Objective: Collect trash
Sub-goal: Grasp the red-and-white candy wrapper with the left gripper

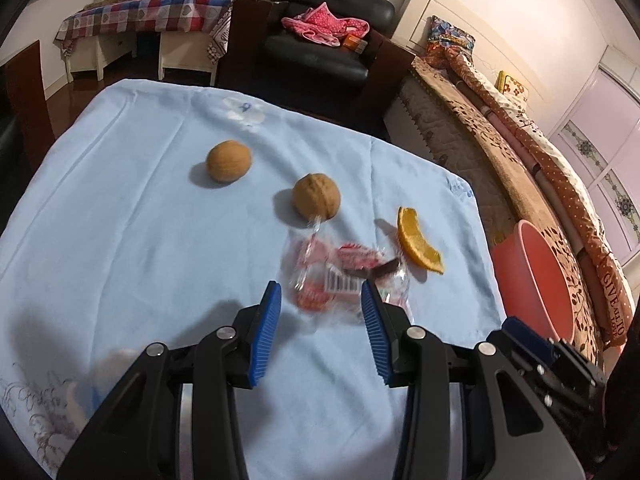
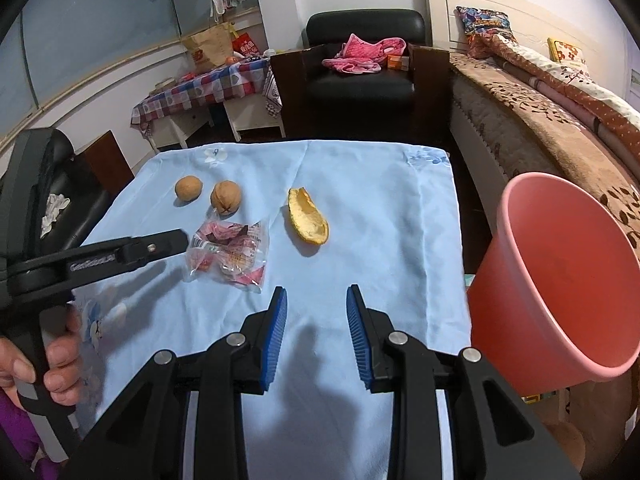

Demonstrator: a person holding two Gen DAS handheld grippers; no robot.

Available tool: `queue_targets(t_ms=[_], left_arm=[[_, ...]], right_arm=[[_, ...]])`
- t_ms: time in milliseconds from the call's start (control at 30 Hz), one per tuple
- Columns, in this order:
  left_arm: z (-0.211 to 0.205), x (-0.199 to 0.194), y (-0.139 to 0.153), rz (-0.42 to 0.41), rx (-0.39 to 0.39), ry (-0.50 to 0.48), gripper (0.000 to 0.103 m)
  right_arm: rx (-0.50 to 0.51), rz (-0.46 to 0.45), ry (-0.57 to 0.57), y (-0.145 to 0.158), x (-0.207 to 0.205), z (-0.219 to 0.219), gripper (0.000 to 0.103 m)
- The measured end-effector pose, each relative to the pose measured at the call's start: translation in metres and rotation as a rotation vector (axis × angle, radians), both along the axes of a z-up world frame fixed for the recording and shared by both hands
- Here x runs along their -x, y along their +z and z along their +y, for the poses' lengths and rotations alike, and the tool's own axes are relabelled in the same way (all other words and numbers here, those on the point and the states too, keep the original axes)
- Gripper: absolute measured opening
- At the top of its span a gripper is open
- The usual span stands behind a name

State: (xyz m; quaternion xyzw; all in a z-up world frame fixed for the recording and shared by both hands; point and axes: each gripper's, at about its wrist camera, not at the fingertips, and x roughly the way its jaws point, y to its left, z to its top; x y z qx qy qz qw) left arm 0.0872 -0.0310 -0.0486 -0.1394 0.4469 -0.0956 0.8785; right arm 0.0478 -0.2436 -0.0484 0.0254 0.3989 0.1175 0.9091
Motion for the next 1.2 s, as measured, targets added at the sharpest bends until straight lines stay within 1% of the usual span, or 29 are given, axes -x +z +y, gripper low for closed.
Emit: queue_targets(t_ms=[200,400,500,633,767,833,867,933,1000,1067,1133,1200], left_arm=[[-0.009,-0.019,-0.002,-0.001,-0.012,0.027,0.042],[-0.013,-0.034,-0.015,0.042,-0.036,0.049,0.042],[-0.015,-0.033,-0.019,0.047,-0.036,0.044,0.042],[-0.020,-0.030,-0.020,0.029,-0.055,0.026,0.042],[-0.020,-0.027,-0.023,0.032,-0.046,0.036,0.041],[-0.021,-0.026,-0.023,0.029,-0.049,0.038,0.038],[-0.021,-0.025,-0.023,0.030,-0.049,0.039,0.033],[-0.020,-0.025,-0.023,0.032,-0.038,0.037,0.031],[-0.019,-0.023,-0.022,0.026,-0.034,0.033,0.025],[-0.019,-0.021,-0.021,0.019,-0.032,0.028,0.023],[-0.018,-0.020,-0.020,0.017,-0.026,0.025,0.021],[-0.017,-0.019,-0.019,0.016,-0.019,0.026,0.020]], right_arm=[[-0.032,0.006,0.000,-0.002,-0.005,-0.001,0.030],[-0.033,0.020,0.009,-0.007,-0.007,0.001,0.030],[-0.032,0.019,0.009,-0.007,-0.007,0.001,0.030],[-0.039,0.025,0.006,-0.007,-0.007,0.000,0.030],[-0.041,0.026,0.006,-0.007,-0.008,0.000,0.030],[-0.041,0.028,0.004,-0.008,-0.008,0.001,0.030],[-0.043,0.030,0.003,-0.008,-0.009,0.002,0.030],[-0.046,0.033,0.000,-0.008,-0.010,0.002,0.030],[-0.043,0.034,-0.003,-0.008,-0.012,0.003,0.030],[-0.042,0.035,-0.008,-0.009,-0.015,0.004,0.031],[-0.044,0.036,-0.014,-0.009,-0.019,0.004,0.036],[-0.046,0.032,-0.023,-0.008,-0.022,0.004,0.038]])
